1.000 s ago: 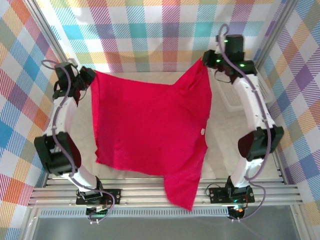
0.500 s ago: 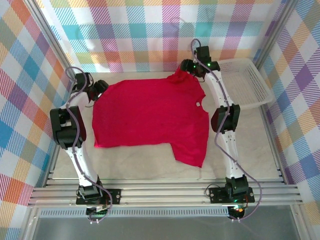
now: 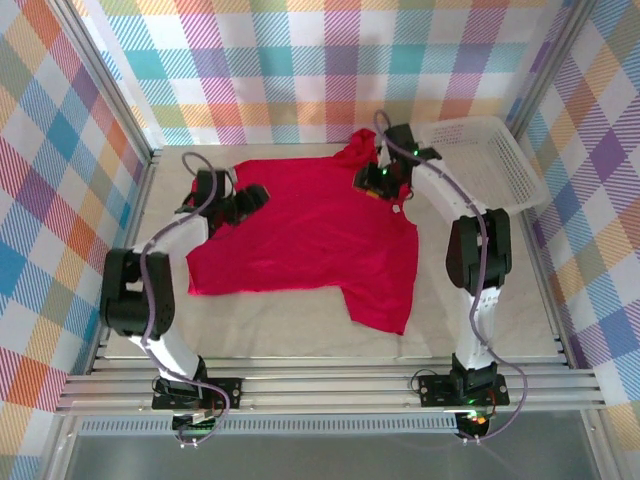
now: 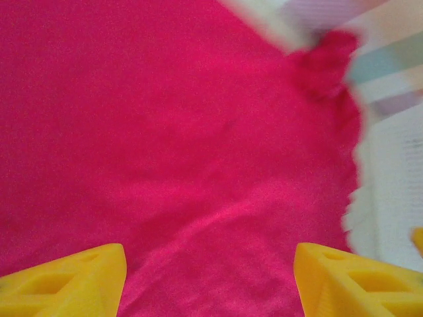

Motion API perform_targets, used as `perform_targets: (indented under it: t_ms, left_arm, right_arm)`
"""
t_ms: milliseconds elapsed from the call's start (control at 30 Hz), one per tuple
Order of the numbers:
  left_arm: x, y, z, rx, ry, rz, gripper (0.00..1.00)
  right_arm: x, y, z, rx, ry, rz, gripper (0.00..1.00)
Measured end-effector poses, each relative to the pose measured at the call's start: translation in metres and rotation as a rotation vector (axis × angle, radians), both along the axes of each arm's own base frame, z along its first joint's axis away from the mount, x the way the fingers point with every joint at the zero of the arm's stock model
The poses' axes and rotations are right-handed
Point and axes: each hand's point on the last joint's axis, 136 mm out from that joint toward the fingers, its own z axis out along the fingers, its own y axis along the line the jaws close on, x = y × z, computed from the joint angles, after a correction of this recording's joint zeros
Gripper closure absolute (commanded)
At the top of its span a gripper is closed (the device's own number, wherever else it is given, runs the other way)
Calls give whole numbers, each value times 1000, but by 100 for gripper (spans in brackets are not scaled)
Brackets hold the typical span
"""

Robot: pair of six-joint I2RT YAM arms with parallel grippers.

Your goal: Fold the inside-out t-shirt

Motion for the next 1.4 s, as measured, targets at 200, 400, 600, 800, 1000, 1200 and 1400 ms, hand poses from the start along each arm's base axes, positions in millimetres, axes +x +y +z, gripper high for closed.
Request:
perform_targets:
  t_ms: [200, 400, 600, 800, 1000, 1200, 1400]
  left_arm:
    - [-44, 8, -78, 0, 253, 24, 37]
    - [-66, 23, -80, 19, 261, 66, 36]
    - [-107, 40, -72, 87, 323, 110, 35]
    - [-69, 48, -2, 160, 187, 107, 35]
    - [22, 46, 30, 162, 63, 89, 41]
    - [66, 47, -54, 136, 221, 70, 42]
    - [71, 62, -77, 84, 274, 97, 42]
  right_arm:
    - [-92, -24, -109, -64, 290, -25, 63]
    - [-134, -61, -97, -123, 252, -117, 63]
    - [-190, -101, -102, -256, 293, -170, 64]
    - [-149, -95, -36, -218, 115, -183, 61]
    - [-81, -41, 10, -30, -54, -115, 63]
    - [-60, -4, -46, 26, 49, -84, 65]
    - [-88, -19, -101, -43, 186, -132, 67]
